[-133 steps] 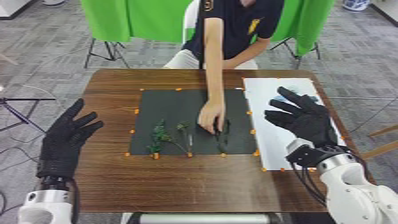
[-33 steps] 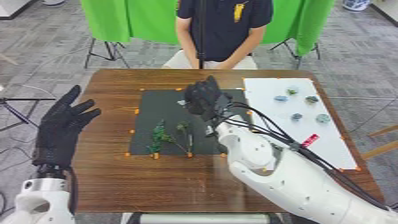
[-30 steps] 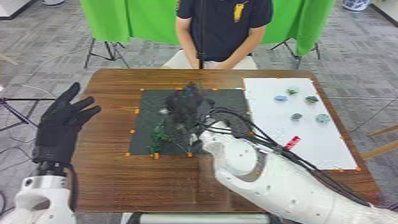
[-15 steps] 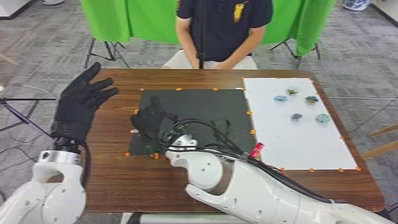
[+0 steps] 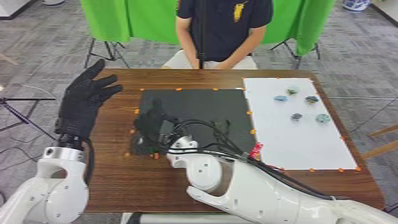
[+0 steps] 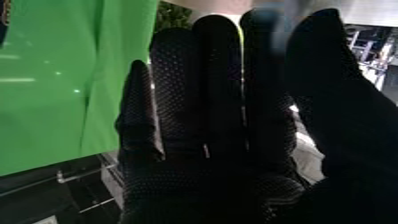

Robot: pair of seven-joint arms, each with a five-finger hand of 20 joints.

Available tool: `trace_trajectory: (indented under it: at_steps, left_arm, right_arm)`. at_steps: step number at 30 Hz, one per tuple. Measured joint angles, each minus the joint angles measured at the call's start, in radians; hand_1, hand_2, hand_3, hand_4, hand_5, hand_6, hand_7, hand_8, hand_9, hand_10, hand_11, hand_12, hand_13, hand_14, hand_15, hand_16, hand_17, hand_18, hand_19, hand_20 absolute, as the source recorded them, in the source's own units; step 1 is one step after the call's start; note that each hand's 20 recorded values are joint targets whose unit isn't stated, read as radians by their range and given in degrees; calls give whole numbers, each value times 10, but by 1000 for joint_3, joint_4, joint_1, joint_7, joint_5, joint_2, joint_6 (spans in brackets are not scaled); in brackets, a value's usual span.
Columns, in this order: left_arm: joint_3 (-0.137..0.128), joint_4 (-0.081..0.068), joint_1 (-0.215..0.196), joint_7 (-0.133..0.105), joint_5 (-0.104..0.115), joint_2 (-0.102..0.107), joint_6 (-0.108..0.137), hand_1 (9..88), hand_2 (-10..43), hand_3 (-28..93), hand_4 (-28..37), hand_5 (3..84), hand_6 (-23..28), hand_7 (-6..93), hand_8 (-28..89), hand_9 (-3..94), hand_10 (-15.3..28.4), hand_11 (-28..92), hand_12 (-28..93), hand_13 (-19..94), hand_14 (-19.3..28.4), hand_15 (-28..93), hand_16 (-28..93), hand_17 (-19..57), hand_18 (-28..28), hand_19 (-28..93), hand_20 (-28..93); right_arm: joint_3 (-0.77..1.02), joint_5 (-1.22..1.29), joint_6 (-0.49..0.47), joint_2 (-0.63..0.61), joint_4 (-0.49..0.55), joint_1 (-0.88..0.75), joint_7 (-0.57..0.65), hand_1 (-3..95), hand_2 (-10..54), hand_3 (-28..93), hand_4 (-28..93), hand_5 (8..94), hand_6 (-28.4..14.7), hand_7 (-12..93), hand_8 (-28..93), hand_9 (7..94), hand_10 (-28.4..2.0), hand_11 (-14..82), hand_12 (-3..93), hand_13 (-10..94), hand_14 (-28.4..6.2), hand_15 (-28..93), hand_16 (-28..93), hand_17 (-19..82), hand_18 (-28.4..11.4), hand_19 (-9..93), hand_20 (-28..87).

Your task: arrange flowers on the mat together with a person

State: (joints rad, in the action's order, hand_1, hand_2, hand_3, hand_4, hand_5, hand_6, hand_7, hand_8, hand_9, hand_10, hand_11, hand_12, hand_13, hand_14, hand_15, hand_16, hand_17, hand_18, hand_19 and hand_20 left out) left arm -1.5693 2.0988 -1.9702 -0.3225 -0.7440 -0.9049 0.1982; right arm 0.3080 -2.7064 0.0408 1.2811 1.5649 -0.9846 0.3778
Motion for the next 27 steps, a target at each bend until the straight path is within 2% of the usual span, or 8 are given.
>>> trace_trajectory:
  at_steps: [7,10,12,14,18,20,23,27]
  left_arm:
    - [10,-8,10,3,0,-2,-5,244,39,791,-260,351,36,124,-97,385,180,222,105,293,273,481,-72,-85,239,476,160]
    - [7,-4,6,4,0,0,-2,244,39,790,-258,352,36,124,-97,385,180,223,105,293,272,482,-72,-85,239,475,159]
    - [-16,12,-14,8,-2,-3,1,244,38,790,-258,352,37,124,-97,385,180,223,105,293,272,481,-72,-85,239,476,159]
    - [-52,37,-50,10,-2,-10,9,244,38,791,-258,353,37,124,-97,385,181,223,105,293,273,482,-73,-85,239,476,159]
    - [-106,85,-133,2,1,-11,43,244,38,791,-258,352,37,124,-97,385,181,223,105,293,272,482,-73,-85,239,476,159]
    - [-119,96,-170,-9,6,-9,64,244,38,791,-259,353,37,124,-97,385,181,224,105,294,272,481,-73,-85,239,476,159]
    - [-128,103,-220,-38,22,-1,95,241,41,786,-264,357,35,125,-97,386,180,223,105,294,272,481,-73,-85,240,476,159]
    - [-121,102,-265,-110,69,25,126,234,43,785,-270,365,34,119,-98,389,178,216,101,294,272,480,-72,-85,240,475,158]
  right_arm:
    - [-24,12,3,-4,0,21,33,428,-95,692,-283,695,61,180,-88,684,-113,467,215,597,-95,685,163,103,-184,640,264]
    - [7,8,0,0,0,9,15,417,-95,710,-283,688,61,176,-111,681,-114,470,210,596,-95,685,161,106,-184,641,262]
    - [69,5,-7,7,10,-22,-29,414,-95,719,-283,684,60,175,-130,680,-114,470,208,597,-96,684,160,107,-186,643,263]
    - [122,14,-20,8,37,-54,-63,417,-95,722,-283,677,58,176,-137,676,-116,468,207,597,-96,684,160,108,-186,645,263]
    - [122,132,-71,-27,146,-59,-35,421,-95,728,-283,668,54,176,-139,669,-117,459,204,593,-100,682,159,109,-189,649,265]
    - [122,185,-109,-62,219,-56,-10,416,-95,725,-283,666,48,172,-139,667,-118,446,199,593,-103,678,158,109,-191,650,265]
    - [177,225,-136,-123,321,-73,2,392,-95,722,-283,652,42,168,-136,655,-121,384,178,573,-118,642,145,107,-211,630,251]
    - [407,331,-129,-189,433,-190,-8,328,-77,719,-271,640,35,167,-134,639,-130,270,157,549,-137,565,124,103,-241,600,222]
